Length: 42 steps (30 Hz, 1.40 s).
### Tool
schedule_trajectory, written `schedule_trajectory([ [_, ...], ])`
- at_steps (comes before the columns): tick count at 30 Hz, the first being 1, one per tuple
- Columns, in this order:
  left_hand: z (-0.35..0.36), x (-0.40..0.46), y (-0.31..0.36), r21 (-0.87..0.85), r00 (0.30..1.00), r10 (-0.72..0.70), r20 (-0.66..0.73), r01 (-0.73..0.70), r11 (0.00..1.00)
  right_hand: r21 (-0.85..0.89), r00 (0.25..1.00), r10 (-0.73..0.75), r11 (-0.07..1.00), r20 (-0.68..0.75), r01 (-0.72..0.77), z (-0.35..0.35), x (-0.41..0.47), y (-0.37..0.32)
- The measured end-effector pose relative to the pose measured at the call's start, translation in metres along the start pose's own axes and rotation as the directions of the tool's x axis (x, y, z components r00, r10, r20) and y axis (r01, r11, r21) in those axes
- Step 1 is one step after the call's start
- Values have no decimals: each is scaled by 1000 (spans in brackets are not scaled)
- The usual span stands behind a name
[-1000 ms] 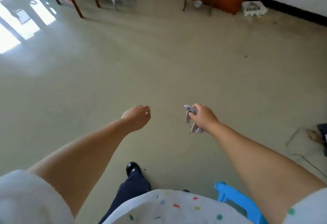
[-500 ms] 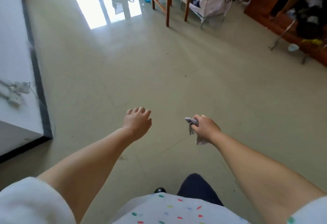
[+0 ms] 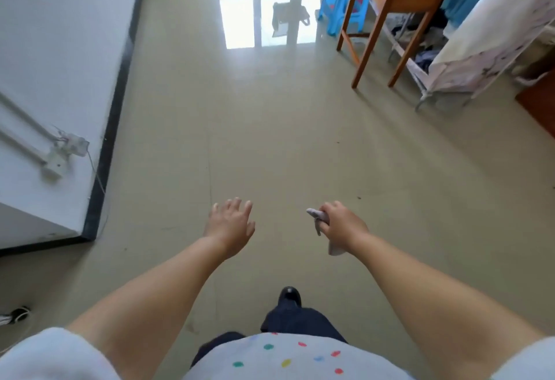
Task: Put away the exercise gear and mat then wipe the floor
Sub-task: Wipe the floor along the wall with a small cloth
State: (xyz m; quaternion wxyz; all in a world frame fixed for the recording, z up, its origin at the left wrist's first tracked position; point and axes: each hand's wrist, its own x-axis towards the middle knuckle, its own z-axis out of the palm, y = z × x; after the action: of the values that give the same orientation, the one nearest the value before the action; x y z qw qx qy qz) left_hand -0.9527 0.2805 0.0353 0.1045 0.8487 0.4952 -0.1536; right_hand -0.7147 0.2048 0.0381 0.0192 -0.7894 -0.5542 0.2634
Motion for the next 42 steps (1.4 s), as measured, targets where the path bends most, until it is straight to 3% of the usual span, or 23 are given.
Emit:
schedule_trajectory([
  [8,-43,123,-24,-67,991,-125,54,129,989,-18,991,-112,993,78,113,-64,154,-24],
  [12,-66,206,-51,-77,992,-128,10,129,989,-18,987,-143,989,75,145,-85,241,-44],
  [20,-137,356,-129,-92,985,-170,34,172,981,-68,992,-109,991,68,114,-158,408,-93],
  [27,-169,456,-211,-147,946,-319,60,325,934,-68,951,-198,973,238,220,-184,551,-165],
  [31,-174,508,-266,-218,872,-475,117,489,844,11,874,-355,928,332,373,-201,645,-230],
  [34,-181,537,-295,-291,774,-596,216,633,717,74,822,-407,908,398,413,-218,711,-280],
  [39,-206,572,-341,-436,676,-697,240,716,545,-5,725,-458,844,514,537,-226,802,-382],
  [42,-198,577,-377,-470,586,-759,286,775,421,-12,622,-482,785,617,620,-203,827,-451],
])
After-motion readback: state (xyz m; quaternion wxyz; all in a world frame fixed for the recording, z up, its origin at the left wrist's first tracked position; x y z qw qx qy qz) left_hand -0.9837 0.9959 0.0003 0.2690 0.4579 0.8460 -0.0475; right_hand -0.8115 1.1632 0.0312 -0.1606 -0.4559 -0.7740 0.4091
